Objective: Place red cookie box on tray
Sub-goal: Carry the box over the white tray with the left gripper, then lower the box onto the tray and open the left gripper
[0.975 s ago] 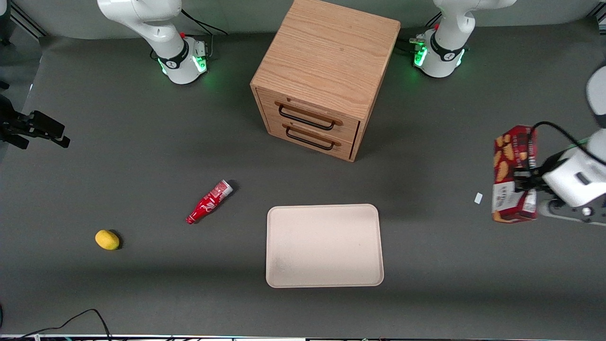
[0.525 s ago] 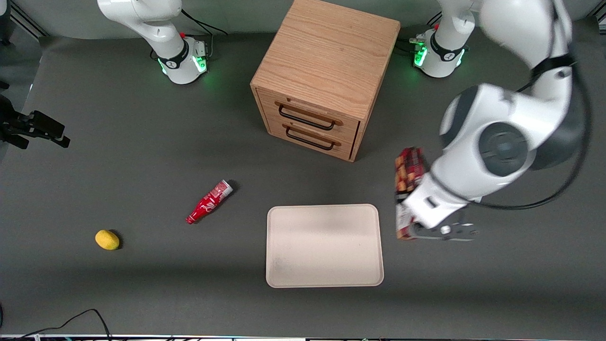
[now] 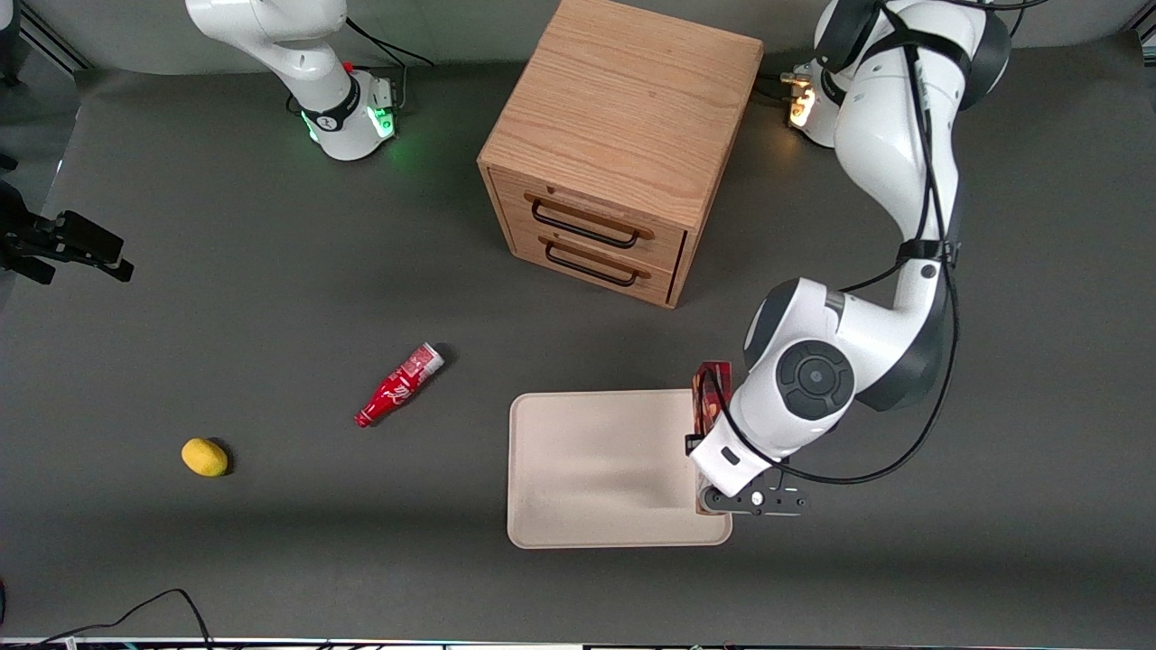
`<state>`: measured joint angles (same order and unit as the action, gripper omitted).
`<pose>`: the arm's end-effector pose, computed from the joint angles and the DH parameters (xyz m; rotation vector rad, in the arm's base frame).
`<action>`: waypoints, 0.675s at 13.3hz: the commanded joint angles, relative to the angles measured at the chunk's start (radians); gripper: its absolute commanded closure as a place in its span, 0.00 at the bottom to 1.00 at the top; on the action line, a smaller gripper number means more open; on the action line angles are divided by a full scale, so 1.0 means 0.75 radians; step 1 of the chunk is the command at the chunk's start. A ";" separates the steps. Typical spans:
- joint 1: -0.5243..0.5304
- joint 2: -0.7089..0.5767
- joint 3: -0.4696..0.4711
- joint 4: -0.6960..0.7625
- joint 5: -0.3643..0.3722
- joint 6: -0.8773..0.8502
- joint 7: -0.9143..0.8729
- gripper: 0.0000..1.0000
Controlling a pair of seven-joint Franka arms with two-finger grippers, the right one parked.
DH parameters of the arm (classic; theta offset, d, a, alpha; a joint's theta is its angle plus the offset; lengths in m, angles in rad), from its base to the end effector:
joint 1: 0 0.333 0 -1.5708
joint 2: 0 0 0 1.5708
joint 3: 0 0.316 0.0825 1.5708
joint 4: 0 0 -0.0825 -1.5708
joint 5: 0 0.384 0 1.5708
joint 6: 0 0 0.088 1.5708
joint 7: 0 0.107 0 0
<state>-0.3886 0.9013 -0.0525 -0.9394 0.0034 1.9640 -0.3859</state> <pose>0.7227 -0.3229 0.3467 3.0539 -0.0517 0.1516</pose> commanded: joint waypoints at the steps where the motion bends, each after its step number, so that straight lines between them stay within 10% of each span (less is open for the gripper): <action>1: -0.046 0.085 0.033 0.068 0.018 0.067 -0.070 1.00; 7: -0.048 0.171 0.035 0.034 0.055 0.216 -0.072 1.00; 9: -0.048 0.179 0.035 0.007 0.055 0.255 -0.070 0.76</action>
<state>-0.4093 1.0290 -0.0417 -0.9356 0.0277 2.1316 -0.4118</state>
